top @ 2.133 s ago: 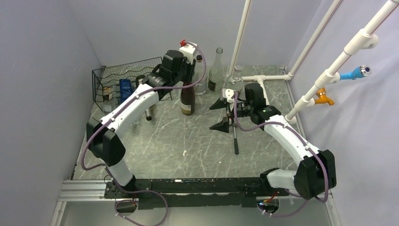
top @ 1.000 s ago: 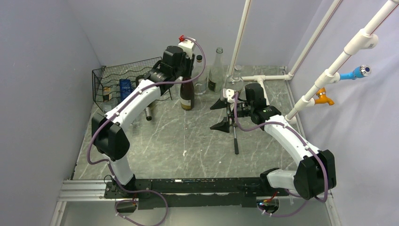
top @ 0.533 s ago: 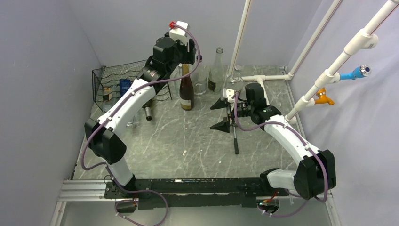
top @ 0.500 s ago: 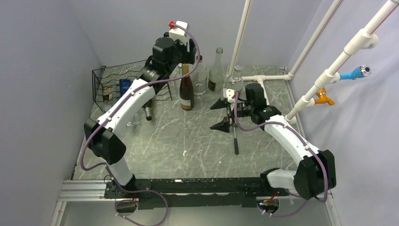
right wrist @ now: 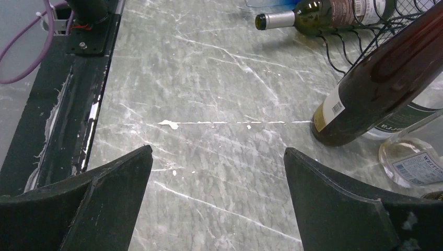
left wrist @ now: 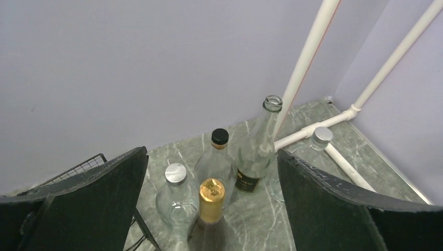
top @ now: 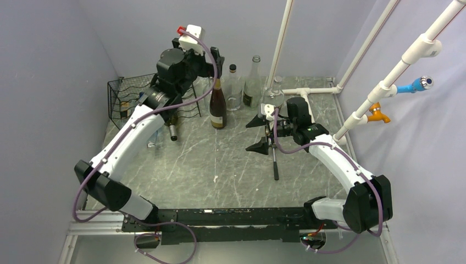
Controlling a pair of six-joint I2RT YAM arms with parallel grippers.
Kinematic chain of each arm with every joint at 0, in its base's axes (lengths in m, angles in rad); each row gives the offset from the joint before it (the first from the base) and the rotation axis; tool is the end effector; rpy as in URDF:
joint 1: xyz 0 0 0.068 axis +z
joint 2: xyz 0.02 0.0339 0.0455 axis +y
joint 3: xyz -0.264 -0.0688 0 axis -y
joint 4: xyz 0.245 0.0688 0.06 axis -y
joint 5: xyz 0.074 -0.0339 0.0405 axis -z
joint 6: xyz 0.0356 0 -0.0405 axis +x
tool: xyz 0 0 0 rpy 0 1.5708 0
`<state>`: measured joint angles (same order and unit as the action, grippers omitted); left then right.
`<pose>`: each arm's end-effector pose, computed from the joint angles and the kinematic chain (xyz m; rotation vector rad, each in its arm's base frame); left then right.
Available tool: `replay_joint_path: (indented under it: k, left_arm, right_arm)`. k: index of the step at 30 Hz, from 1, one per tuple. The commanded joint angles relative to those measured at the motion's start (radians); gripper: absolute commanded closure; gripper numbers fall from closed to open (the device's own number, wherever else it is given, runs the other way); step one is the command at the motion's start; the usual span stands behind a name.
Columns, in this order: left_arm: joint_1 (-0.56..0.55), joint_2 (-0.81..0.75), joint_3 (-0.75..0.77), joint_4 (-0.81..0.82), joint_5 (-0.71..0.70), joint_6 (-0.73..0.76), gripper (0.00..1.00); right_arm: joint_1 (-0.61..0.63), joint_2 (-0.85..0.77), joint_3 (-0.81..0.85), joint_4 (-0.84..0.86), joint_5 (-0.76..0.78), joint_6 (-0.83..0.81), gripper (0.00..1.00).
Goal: Take the wine bottle off the wine rack
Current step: Place the wine bottle at the center of the board.
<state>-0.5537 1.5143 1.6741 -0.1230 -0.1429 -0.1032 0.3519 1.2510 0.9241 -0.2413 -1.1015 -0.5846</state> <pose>0.2975 -0.1779 0.4793 0.2332 1.5311 -0.4123 0.2371 0.1209 0.2938 -1.3826 1.3620 1.0050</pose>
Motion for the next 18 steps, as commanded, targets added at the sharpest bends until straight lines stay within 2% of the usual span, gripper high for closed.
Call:
replay_joint_path:
  k: [1,18]
  left_arm:
    - [0.004,-0.095,-0.052,0.012,0.049,-0.047,0.0]
    - [0.009,-0.35,-0.318,-0.032,0.091,-0.1,0.0]
  right_arm:
    - [-0.008,0.003,-0.002,-0.009,-0.044,-0.041,0.0]
    - [-0.021,0.006,-0.013,-0.046,-0.06,-0.111,0.0]
